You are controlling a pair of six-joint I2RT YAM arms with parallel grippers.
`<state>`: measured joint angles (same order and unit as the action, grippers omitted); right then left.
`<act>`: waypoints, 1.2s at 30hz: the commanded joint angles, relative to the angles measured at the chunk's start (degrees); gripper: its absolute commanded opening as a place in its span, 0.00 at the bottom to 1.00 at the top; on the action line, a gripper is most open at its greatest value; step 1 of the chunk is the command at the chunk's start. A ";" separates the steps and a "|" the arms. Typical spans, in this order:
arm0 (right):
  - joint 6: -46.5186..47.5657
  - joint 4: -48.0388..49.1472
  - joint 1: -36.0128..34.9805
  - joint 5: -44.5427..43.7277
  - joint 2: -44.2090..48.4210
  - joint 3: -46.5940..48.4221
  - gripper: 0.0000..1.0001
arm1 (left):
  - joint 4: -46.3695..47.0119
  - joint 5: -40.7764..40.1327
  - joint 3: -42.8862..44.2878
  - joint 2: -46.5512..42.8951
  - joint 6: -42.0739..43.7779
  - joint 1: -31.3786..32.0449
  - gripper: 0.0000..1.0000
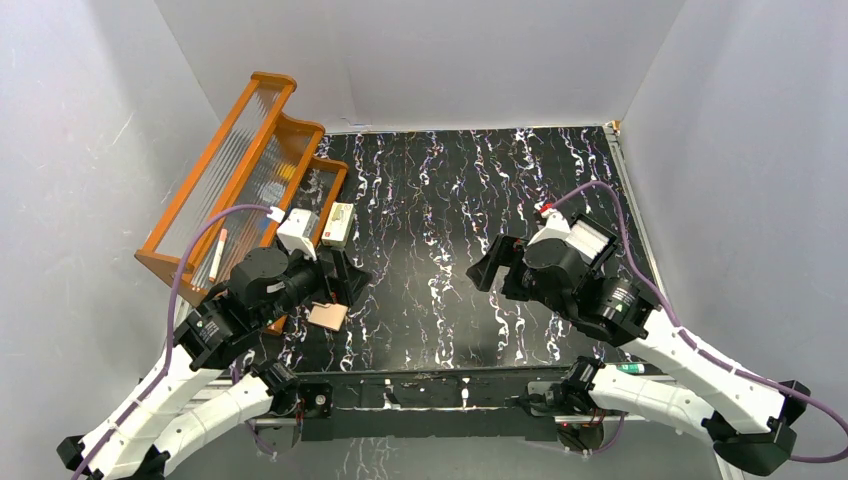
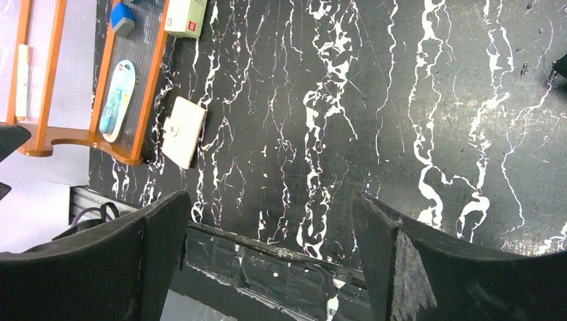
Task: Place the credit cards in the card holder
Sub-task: Move the card holder to the center of the board.
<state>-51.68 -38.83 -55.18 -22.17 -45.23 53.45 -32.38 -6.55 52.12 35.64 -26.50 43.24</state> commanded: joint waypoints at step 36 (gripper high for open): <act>0.52 5.66 0.16 2.10 8.11 -1.64 0.98 | -0.47 -20.42 -12.44 36.29 -16.33 -3.85 0.97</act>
<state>-51.31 -35.90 -55.13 -20.86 -38.46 51.62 -38.87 -26.76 41.74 70.54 -42.46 39.70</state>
